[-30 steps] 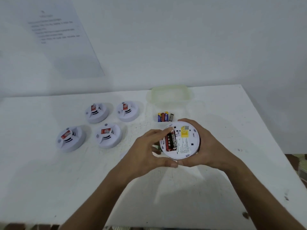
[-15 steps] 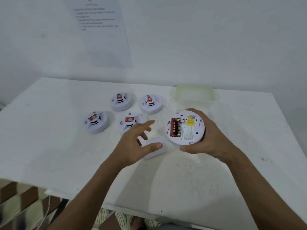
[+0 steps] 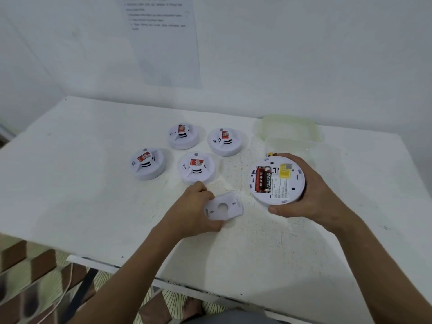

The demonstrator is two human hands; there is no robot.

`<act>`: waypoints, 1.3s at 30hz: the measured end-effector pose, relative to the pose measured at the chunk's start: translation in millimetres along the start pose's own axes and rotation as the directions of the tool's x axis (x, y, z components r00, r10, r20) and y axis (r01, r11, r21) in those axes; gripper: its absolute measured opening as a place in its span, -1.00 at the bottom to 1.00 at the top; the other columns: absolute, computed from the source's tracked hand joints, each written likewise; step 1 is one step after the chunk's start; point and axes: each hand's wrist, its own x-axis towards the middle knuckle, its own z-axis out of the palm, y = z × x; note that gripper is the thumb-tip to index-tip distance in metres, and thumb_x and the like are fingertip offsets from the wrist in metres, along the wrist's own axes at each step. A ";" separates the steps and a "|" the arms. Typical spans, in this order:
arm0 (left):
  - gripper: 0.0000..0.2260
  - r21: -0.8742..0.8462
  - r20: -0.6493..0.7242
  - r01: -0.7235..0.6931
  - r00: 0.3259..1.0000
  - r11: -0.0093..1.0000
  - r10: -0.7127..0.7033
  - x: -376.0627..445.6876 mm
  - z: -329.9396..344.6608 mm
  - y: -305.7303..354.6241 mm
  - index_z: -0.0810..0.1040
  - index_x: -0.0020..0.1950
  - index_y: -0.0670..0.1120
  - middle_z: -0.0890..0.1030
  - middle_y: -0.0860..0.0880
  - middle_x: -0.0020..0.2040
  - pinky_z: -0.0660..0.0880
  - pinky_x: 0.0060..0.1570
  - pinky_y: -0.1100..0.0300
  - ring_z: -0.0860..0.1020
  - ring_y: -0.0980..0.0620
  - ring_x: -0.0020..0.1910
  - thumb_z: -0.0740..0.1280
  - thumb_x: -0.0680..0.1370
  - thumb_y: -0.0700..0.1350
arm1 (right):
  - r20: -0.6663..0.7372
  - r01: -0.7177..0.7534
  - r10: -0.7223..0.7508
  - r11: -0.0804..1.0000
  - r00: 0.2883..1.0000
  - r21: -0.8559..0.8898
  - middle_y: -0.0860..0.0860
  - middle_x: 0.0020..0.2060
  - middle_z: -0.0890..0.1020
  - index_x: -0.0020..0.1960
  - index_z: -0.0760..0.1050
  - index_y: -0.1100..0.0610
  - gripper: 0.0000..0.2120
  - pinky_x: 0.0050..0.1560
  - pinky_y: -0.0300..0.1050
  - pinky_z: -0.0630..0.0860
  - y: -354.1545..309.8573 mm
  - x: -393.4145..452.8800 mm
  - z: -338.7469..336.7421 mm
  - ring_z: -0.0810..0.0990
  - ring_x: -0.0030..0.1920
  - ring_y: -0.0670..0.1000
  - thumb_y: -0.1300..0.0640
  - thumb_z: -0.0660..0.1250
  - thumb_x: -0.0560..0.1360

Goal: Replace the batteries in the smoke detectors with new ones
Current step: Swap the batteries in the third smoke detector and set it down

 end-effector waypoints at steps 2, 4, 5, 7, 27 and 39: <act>-0.49 -0.092 -0.069 0.001 0.998 0.996 -0.008 -8.8 -12.7 -3.5 0.58 0.06 -0.04 0.41 0.10 -0.02 0.37 -0.19 0.37 0.43 0.18 -0.10 0.53 0.22 0.18 | -0.005 -0.011 0.011 1.000 1.000 0.006 -0.10 0.24 0.56 0.38 0.37 -0.01 -0.11 0.08 -0.19 0.60 0.8 2.1 7.6 0.54 0.26 -0.10 0.27 0.62 0.12; -0.51 -0.235 -0.201 -0.033 0.979 0.971 -0.015 -19.4 -31.8 -3.7 0.59 0.02 -0.01 0.44 0.15 -0.03 0.38 -0.15 0.43 0.48 0.20 -0.08 0.50 0.18 0.18 | -0.018 -0.026 0.026 1.000 0.999 0.009 -0.14 0.22 0.57 0.40 0.35 0.01 -0.08 0.07 -0.24 0.58 0.2 4.1 15.2 0.54 0.26 -0.12 0.27 0.62 0.11; -0.53 -0.278 -0.276 -0.071 0.961 0.958 -0.009 -23.8 -42.0 -2.6 0.58 -0.01 0.02 0.45 0.16 -0.04 0.38 -0.14 0.46 0.49 0.19 -0.07 0.48 0.17 0.19 | -0.022 -0.028 0.028 1.000 0.999 0.007 -0.17 0.19 0.58 0.40 0.35 0.02 -0.08 0.07 -0.25 0.57 -1.1 5.6 18.9 0.54 0.24 -0.13 0.26 0.62 0.10; -0.56 -0.307 -0.381 -0.149 0.924 0.940 0.023 -28.7 -60.3 1.6 0.56 0.00 0.08 0.47 0.16 -0.03 0.37 -0.13 0.50 0.49 0.20 -0.06 0.46 0.17 0.18 | -0.022 -0.021 0.021 1.000 1.000 -0.001 -0.25 0.12 0.59 0.36 0.37 -0.02 -0.11 0.03 -0.29 0.56 -4.6 9.4 27.3 0.56 0.19 -0.18 0.27 0.62 0.10; -0.38 -0.209 -0.069 -0.231 0.973 0.950 0.221 -20.6 -122.0 -34.5 0.47 0.33 0.20 0.41 0.25 0.19 0.45 0.17 0.24 0.41 0.29 0.15 0.53 0.30 0.21 | 0.012 0.021 -0.021 0.998 1.000 -0.058 -0.24 0.16 0.59 0.34 0.37 -0.10 -0.10 0.03 -0.31 0.54 -33.5 54.3 133.7 0.55 0.22 -0.17 0.40 0.65 0.15; -0.37 -0.434 0.089 -0.234 0.950 0.870 0.300 -14.0 -135.6 -63.9 0.52 0.35 0.09 0.58 0.18 0.09 0.60 0.00 0.17 0.62 0.15 -0.02 0.57 0.30 -0.13 | 0.005 0.001 -0.001 1.000 1.000 -0.008 -0.17 0.23 0.57 0.37 0.38 -0.01 -0.10 0.05 -0.18 0.60 -39.6 58.2 154.4 0.55 0.26 -0.10 0.42 0.64 0.15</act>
